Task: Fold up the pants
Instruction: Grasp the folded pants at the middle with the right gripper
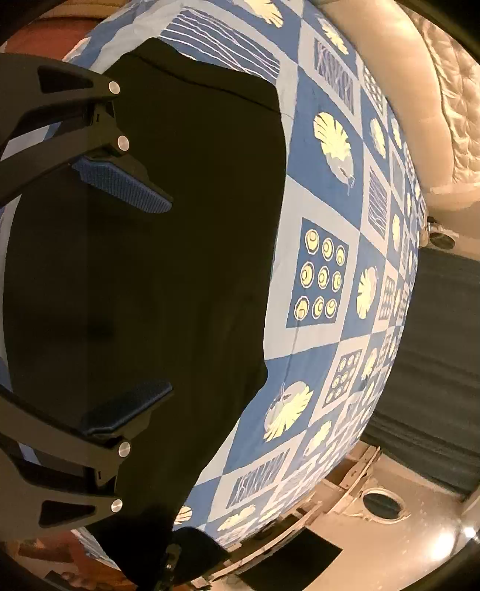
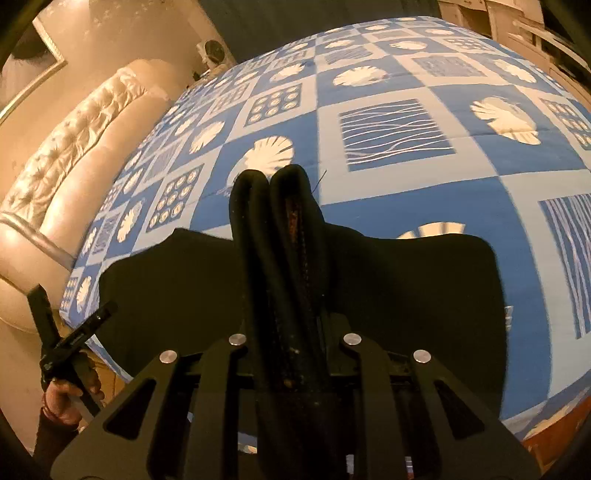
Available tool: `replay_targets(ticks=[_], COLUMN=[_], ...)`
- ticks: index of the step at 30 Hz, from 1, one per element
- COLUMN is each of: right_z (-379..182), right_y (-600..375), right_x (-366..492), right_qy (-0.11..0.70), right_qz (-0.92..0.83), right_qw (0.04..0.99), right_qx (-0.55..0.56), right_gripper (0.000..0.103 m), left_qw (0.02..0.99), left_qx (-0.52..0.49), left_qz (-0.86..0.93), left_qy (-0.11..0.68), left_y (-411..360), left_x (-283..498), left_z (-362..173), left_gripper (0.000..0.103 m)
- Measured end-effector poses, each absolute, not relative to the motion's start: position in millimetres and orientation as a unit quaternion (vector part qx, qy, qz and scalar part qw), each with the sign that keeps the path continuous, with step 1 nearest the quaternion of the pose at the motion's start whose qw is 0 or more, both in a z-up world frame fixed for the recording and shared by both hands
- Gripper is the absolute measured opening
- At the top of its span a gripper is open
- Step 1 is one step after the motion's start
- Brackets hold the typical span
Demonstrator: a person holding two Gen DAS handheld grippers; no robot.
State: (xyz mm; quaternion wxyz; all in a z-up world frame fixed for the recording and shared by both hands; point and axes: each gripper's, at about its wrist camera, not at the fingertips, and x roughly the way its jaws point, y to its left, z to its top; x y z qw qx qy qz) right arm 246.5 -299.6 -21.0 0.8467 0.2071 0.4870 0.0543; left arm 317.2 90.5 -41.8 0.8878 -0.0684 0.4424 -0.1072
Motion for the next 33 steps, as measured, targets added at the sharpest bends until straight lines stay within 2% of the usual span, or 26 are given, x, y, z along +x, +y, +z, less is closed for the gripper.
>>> replay_targets(ticks=[10,33], right_z=[-34.9,-48.1], right_y=[-240.3,-197.4], right_x=[263.5,276.1], right_qy=[0.501,0.509], right_qz=[0.056,0.066], right_qw=[0.849,0.847], right_qx=[0.157,0.142], right_gripper=[0.018,0.019], left_qw=[0.887,0.885], left_qx=[-0.067,-0.082], left_qz=[-0.116,-0.113], left_qy=[0.442,0.445], left_y=[84.6,86.0], left_x=[315.9,314.3], left_z=[-42.1,-43.8], left_gripper=[0.091,0.091])
